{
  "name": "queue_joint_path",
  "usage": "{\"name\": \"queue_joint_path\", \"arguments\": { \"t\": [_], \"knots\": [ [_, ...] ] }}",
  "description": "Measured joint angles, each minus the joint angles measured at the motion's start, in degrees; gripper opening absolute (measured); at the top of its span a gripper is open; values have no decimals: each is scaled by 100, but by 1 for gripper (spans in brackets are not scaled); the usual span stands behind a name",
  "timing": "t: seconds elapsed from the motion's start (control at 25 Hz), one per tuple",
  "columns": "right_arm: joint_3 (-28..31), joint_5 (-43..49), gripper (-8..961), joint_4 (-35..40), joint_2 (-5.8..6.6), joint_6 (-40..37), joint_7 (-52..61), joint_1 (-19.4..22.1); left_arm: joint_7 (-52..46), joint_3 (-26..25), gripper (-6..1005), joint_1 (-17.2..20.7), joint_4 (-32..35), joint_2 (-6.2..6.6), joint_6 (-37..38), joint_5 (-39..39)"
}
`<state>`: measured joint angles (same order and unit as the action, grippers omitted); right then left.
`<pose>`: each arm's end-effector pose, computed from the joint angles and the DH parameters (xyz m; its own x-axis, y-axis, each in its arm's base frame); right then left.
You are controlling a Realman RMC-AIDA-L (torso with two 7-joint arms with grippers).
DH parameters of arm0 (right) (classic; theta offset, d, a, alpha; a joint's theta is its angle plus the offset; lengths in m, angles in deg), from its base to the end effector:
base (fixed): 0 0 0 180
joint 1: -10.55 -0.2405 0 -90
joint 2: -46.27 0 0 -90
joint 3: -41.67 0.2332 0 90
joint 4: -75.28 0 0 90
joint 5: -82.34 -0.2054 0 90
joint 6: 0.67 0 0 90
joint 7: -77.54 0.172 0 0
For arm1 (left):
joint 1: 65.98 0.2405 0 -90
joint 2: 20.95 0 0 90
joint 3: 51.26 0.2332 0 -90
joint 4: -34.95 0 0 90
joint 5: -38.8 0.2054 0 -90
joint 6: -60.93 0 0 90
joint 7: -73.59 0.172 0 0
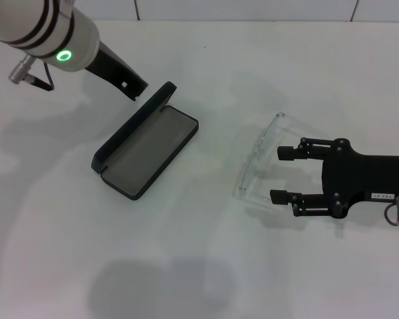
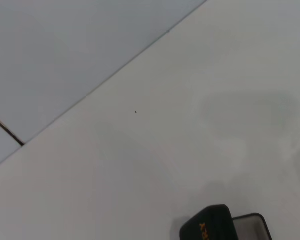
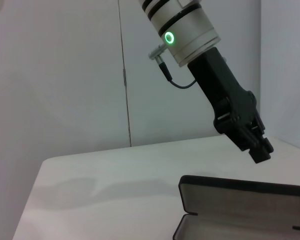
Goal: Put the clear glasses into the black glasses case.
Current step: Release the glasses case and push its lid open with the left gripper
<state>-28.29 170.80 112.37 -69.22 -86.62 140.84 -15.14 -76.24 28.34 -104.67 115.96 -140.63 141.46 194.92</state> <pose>0.2036 0.3038 -0.0371 0.8548 -0.0533 -0.5163 -0.1519 -0.9769 -0.1506 -0.1404 0.3886 0.0048 0.8187 0.5643 -0.1061 0.3990 -0.6919 -0.6017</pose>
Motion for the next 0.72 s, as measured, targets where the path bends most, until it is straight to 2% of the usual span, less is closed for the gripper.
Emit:
{"name": "queue_joint_path", "arguments": {
  "t": [0.08,0.2,0.4,0.64,0.72],
  "knots": [
    [0,-3,733,0,0,0,-1,1,-22,23,46,21,-3,-1,13,3],
    [0,-5,733,0,0,13,-2,3,-45,34,117,24,-26,-3,89,10],
    [-2,-5,733,0,0,-4,35,-15,-335,275,335,10,-25,-4,381,6],
    [-37,-5,733,2,-12,26,38,-46,-704,661,546,-30,-133,-6,402,421],
    [-20,-7,733,2,-21,35,35,-48,-732,690,545,-39,-156,-8,392,450]
  ]
}}
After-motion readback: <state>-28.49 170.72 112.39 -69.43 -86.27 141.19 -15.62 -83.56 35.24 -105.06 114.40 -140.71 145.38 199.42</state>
